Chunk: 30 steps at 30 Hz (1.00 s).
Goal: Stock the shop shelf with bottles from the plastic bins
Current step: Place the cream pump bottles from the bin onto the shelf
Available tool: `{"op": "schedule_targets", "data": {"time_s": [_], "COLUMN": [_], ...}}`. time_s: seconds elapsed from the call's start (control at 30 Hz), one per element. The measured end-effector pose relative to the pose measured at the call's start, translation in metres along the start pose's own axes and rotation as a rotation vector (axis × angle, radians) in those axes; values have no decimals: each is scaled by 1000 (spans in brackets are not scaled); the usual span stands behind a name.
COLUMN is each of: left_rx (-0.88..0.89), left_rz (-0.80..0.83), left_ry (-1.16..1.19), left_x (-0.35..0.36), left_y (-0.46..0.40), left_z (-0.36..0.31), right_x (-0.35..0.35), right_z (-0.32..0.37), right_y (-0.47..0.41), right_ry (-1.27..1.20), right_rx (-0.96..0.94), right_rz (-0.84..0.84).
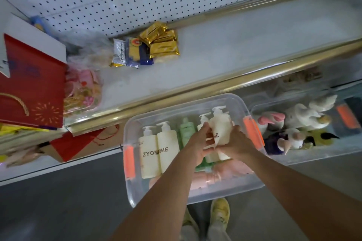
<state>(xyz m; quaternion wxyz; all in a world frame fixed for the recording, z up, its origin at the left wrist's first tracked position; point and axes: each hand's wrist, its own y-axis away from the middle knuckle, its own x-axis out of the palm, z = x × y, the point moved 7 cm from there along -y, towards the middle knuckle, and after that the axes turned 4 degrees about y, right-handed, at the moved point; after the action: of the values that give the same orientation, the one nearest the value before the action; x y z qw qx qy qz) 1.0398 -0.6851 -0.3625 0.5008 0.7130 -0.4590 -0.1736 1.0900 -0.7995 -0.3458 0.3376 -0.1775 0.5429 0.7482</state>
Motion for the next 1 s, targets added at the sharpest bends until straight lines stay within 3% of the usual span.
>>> {"op": "schedule_targets", "data": {"time_s": [0.57, 0.77, 1.0], "left_rx": [251, 446, 693], "left_rz": [-41, -71, -219], "left_ry": [146, 53, -68], "left_x": [-42, -46, -44], "left_y": [91, 163, 260], "left_z": [-119, -173, -227], "right_x": [-45, -73, -106], "right_z": [93, 137, 173], "right_y": [110, 151, 179], "right_ry": [-771, -915, -659], "right_rx": [-166, -247, -443], "right_rz": [653, 665, 498]}}
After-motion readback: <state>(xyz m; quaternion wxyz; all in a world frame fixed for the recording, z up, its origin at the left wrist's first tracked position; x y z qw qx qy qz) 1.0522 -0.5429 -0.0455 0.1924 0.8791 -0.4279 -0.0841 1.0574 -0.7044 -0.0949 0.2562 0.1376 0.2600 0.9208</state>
